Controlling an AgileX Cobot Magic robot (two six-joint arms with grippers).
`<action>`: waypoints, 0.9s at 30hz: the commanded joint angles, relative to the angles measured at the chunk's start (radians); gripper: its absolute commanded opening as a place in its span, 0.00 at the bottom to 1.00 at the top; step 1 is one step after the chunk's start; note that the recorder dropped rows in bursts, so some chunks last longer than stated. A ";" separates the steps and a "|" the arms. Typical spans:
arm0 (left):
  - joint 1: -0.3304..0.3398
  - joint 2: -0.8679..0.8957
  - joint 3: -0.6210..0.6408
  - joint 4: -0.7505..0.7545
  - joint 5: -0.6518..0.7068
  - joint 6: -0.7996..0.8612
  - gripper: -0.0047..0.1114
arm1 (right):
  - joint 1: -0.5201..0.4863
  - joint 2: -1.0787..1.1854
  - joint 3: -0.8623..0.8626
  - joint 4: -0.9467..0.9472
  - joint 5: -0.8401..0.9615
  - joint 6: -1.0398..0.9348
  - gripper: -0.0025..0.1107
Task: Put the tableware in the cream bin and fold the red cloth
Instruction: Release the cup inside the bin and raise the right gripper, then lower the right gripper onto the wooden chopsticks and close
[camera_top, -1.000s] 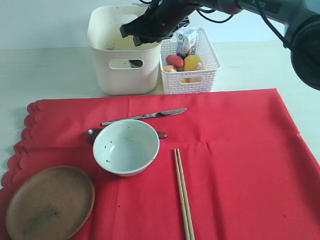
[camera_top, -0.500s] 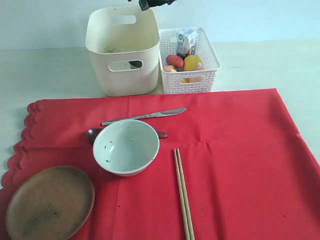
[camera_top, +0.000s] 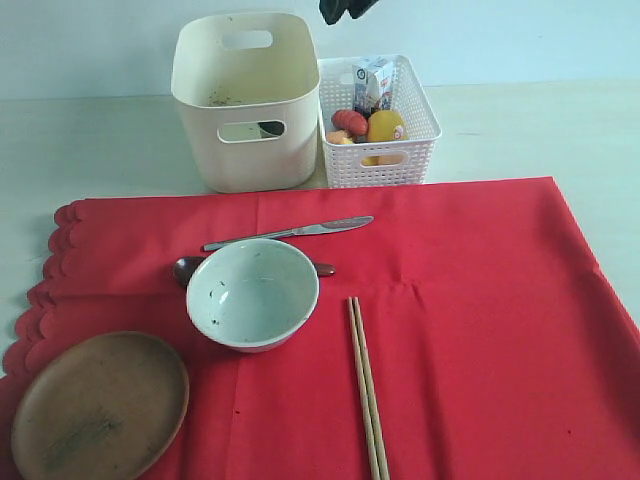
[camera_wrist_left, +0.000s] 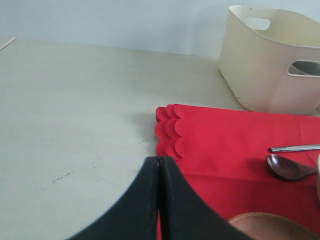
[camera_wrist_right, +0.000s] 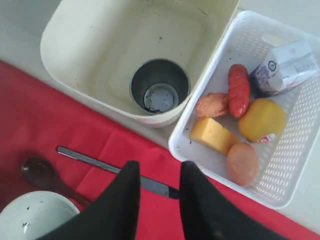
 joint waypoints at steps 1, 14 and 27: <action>0.002 -0.006 0.002 0.000 -0.011 0.000 0.04 | -0.001 -0.042 -0.003 -0.048 0.035 0.044 0.18; 0.002 -0.006 0.002 0.000 -0.011 0.000 0.04 | -0.001 -0.294 0.275 -0.099 0.018 0.063 0.06; 0.002 -0.006 0.002 0.000 -0.011 0.000 0.04 | -0.001 -0.538 0.629 -0.053 -0.093 0.055 0.06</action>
